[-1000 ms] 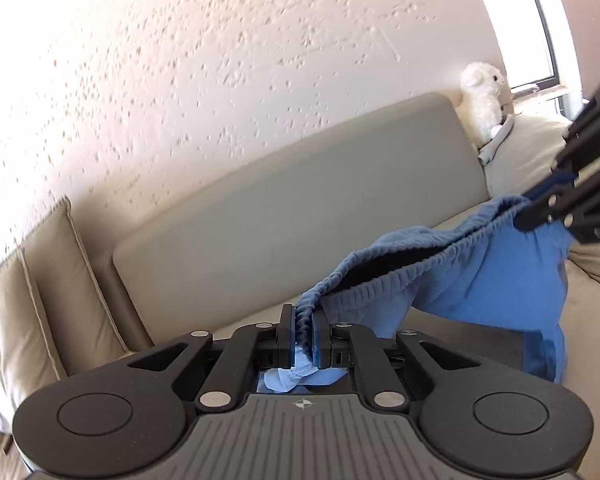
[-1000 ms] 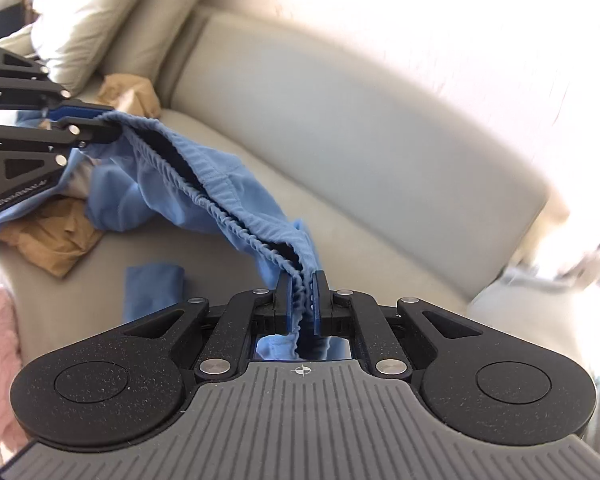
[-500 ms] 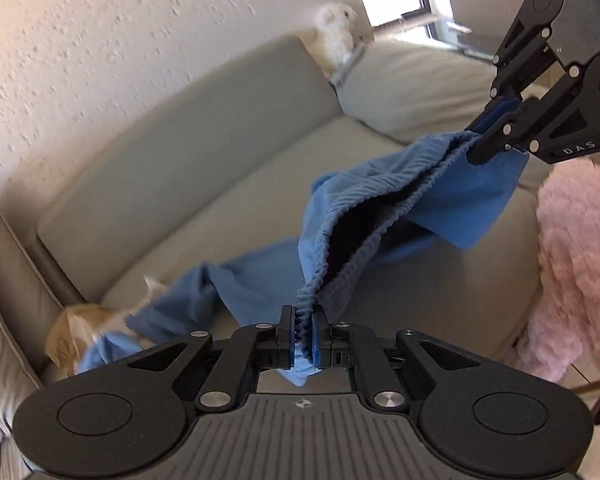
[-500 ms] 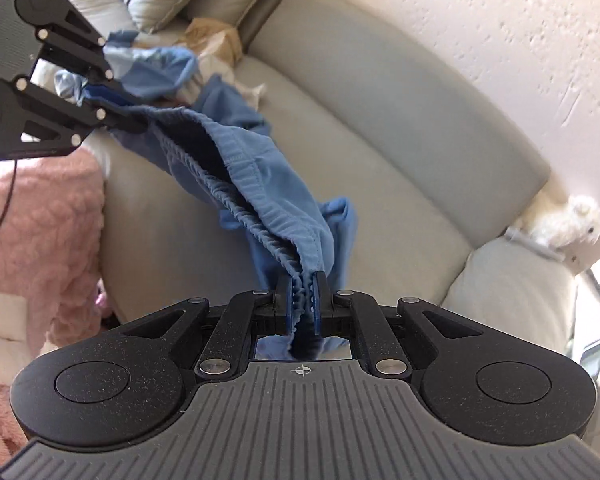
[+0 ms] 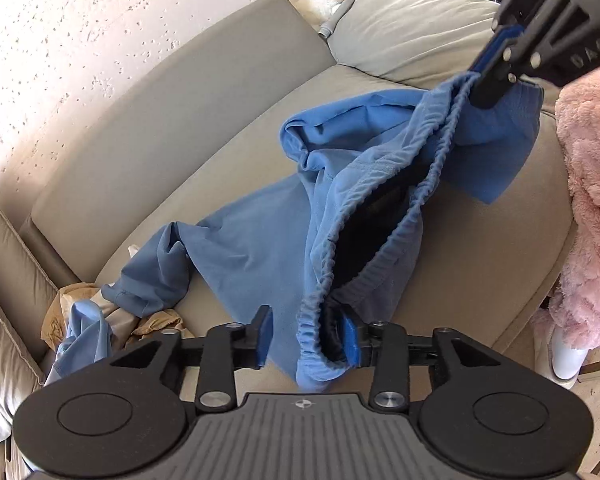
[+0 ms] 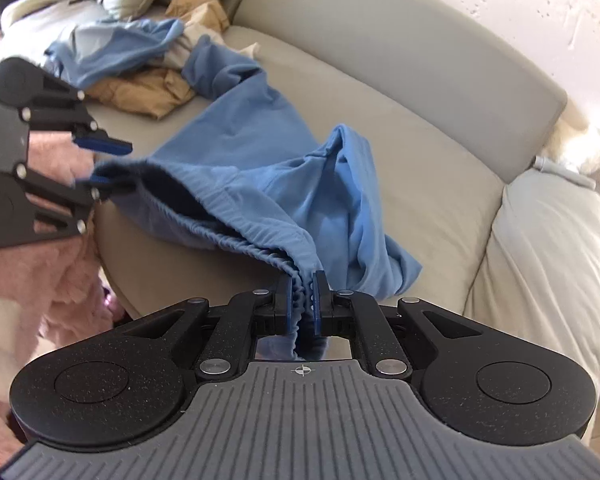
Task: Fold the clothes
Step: 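Lift the blue garment by its waistband with both grippers and shake it out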
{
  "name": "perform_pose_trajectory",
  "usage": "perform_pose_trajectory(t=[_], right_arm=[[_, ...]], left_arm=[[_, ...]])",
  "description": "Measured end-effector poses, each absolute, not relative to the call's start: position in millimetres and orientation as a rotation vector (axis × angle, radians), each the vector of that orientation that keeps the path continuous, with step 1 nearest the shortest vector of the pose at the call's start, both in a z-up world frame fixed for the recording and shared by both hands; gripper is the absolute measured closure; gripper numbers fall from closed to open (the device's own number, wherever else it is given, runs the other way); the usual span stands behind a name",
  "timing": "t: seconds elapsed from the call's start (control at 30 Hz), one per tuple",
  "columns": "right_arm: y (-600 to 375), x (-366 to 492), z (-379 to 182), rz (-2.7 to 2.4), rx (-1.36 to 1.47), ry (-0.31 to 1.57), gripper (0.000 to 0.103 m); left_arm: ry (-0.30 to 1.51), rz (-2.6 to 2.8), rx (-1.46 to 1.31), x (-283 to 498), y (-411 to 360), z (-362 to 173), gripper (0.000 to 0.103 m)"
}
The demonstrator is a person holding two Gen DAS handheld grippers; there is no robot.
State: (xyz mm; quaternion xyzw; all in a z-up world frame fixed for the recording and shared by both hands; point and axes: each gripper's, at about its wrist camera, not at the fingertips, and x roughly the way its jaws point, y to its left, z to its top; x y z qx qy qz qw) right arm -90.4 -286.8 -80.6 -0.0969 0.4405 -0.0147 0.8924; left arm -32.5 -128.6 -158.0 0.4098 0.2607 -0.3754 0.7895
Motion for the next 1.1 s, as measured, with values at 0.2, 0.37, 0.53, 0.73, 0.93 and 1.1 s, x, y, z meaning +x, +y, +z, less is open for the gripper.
perform_pose_trajectory(t=[0.2,0.37,0.53,0.73,0.93,1.1], right_arm=[[-297.0,-76.4,-77.2,-0.053,-0.154,0.918,0.094],[-300.1,-71.0,-90.7,-0.044,-0.167,0.961,0.086],[-295.3,-75.8,-105.4,-0.026,-0.217,0.982,0.062],[-292.2,-79.3,-122.2,-0.041,-0.213,1.026,0.073],[-278.4,-91.6,-112.4,-0.082,-0.310,0.955,0.089],[-270.2,-97.9,-80.6,-0.123,-0.404,0.825,0.093]], left_arm=[[0.556,-0.879,1.018,-46.3,-133.2,-176.2,0.061],[0.575,-0.876,0.911,-32.1,-128.0,-166.6,0.090],[0.574,-0.826,0.798,-18.4,-120.1,-149.9,0.091],[0.603,-0.794,0.734,-10.7,-119.4,-143.7,0.091],[0.582,-0.790,0.724,-12.8,-118.5,-132.2,0.091],[0.523,-0.779,0.702,-12.8,-114.9,-102.2,0.091]])
